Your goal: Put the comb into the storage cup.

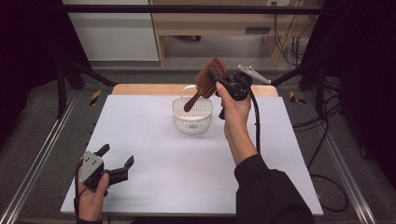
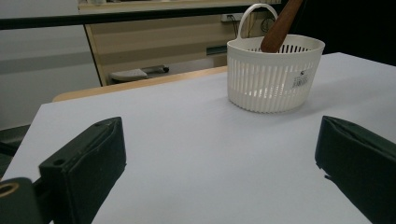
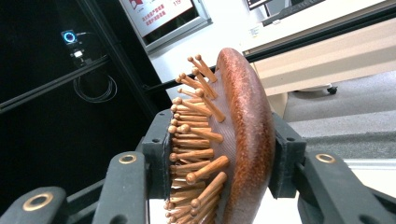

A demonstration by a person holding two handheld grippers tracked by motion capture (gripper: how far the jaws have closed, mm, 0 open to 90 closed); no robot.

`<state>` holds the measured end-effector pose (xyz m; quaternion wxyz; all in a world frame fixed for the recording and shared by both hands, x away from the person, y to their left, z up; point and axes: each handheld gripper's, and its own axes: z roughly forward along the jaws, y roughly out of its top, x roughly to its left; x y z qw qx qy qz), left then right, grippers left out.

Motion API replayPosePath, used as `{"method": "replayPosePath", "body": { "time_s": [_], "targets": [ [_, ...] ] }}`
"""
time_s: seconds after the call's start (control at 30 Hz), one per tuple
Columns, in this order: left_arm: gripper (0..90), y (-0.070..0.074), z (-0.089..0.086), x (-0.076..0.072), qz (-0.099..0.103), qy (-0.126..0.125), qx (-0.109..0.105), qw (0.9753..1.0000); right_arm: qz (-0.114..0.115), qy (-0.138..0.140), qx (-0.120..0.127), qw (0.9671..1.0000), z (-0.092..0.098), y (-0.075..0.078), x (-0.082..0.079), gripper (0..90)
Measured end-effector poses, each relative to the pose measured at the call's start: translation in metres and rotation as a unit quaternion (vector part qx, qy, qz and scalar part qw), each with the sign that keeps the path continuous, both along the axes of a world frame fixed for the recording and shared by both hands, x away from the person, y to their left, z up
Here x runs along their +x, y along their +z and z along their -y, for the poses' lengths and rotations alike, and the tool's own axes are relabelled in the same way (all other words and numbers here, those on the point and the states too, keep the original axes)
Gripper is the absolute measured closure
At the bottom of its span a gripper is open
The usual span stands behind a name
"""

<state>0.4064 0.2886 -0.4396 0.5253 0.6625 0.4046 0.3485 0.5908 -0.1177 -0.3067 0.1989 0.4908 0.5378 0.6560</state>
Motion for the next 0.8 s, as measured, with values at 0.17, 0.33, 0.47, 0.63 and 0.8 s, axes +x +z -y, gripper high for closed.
{"method": "replayPosePath", "body": {
  "time_s": [0.17, 0.33, 0.47, 0.63, 0.8],
  "targets": [
    [2.1, 0.000, 0.000, 0.000, 0.000, 0.000, -0.001, 1.0000, -0.004, -0.001, 0.000, 1.0000, -0.001, -0.006, 0.001, 52.1],
    [2.0, 0.000, 0.000, 0.000, 0.001, 0.001, -0.001, 1.0000, -0.007, -0.003, 0.004, 1.0000, -0.003, -0.012, 0.002, 52.0],
    [2.0, 0.000, -0.001, 0.000, 0.001, 0.002, 0.000, 1.0000, -0.007, -0.005, 0.005, 0.9999, -0.004, -0.016, 0.002, 52.0],
    [2.0, 0.000, -0.001, 0.000, 0.002, 0.001, -0.001, 1.0000, -0.014, -0.010, 0.004, 0.9998, -0.006, -0.024, 0.004, 51.9],
    [2.0, 0.000, -0.001, 0.000, 0.001, 0.001, -0.001, 1.0000, -0.019, -0.010, 0.006, 0.9998, -0.007, -0.031, 0.006, 51.9]
  ]
}}
